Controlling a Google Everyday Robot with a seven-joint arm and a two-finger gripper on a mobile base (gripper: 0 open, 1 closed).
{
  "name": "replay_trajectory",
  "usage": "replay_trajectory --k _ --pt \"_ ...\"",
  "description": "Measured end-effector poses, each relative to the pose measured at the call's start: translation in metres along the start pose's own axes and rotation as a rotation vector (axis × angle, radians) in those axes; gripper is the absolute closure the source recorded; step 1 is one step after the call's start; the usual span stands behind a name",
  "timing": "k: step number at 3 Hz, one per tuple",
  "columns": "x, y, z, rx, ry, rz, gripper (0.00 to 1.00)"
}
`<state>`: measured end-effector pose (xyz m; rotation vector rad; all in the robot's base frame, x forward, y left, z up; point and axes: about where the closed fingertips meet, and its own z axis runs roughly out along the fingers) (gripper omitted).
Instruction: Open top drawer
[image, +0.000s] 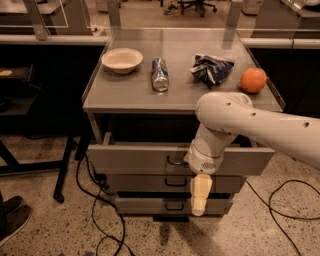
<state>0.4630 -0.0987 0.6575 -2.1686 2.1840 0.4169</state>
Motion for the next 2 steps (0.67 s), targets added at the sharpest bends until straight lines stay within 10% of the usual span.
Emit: replay_trajectory --k 2 --pt "0.0055 0.0019 0.0179 -0.047 0.008 0.018 0.00"
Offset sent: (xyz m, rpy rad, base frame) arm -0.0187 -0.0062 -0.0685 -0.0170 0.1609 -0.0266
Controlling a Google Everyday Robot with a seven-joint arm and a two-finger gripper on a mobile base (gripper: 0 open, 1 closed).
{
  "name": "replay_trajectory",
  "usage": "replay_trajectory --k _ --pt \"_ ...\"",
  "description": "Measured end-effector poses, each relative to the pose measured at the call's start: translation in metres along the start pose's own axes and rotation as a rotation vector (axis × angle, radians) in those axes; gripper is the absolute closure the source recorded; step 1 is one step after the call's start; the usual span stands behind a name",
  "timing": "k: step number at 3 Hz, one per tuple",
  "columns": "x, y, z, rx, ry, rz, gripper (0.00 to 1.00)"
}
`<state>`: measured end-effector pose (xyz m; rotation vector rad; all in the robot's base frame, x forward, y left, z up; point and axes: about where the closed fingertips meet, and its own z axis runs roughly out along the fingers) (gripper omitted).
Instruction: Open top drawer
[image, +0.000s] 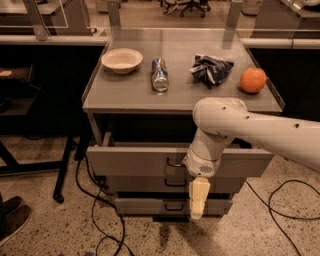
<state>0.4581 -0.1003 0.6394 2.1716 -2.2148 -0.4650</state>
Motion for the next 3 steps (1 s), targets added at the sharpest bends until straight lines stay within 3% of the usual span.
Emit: replay_trajectory --k 3 --pt "-0.0010 0.0108 -0.0009 -0.006 -0.004 0.006 0.00"
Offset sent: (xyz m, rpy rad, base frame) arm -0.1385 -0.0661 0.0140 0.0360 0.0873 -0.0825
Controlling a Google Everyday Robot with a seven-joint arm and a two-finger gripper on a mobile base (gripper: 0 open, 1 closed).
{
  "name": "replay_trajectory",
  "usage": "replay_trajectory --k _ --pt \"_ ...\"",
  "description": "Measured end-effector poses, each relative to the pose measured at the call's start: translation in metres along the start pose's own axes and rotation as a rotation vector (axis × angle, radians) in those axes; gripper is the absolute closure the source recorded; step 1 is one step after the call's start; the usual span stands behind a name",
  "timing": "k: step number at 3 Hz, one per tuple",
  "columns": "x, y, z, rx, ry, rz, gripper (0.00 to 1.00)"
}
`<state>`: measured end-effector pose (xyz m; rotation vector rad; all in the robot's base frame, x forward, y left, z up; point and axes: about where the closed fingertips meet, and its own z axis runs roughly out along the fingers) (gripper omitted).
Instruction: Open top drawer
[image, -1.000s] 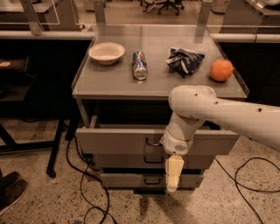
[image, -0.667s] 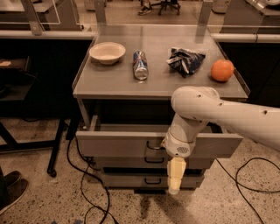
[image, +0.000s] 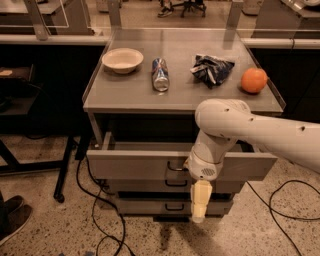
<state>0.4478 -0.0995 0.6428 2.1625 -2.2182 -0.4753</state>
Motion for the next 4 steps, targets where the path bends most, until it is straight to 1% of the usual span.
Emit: replay_trajectory --k 1,2,3,4 --pt "-0.001 0.018 -0.003 -0.032 0.002 -0.003 0.00" --pt "0.001 0.058 -0.011 -0.064 0.005 -0.005 0.00" --pt "0.004 0.095 -0.021 -0.091 -0.016 -0.009 0.00" --pt "0.004 0.095 -0.021 -0.091 -0.016 -0.009 0.00"
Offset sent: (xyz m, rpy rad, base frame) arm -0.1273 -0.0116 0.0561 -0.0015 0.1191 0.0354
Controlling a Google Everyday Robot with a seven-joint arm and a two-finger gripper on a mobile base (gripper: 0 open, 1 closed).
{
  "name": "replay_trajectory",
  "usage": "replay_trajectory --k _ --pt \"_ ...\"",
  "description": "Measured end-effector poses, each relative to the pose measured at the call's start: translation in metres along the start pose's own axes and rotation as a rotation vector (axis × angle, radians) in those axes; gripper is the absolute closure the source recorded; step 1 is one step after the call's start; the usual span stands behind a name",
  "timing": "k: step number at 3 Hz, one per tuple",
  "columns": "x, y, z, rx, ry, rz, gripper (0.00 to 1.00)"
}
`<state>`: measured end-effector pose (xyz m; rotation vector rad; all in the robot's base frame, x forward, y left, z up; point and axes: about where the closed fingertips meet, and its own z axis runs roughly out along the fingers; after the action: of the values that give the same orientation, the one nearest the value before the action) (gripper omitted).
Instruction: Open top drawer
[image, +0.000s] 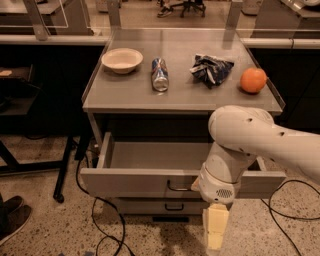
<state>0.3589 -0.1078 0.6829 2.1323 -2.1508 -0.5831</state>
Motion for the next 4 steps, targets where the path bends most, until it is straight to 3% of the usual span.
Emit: replay_trajectory --k 1,4 --pt "-0.007 0.005 -0.021 0.074 0.007 -0.010 0.00" --pt "-0.006 -0.033 0.001 0.024 0.005 -0.008 0.00"
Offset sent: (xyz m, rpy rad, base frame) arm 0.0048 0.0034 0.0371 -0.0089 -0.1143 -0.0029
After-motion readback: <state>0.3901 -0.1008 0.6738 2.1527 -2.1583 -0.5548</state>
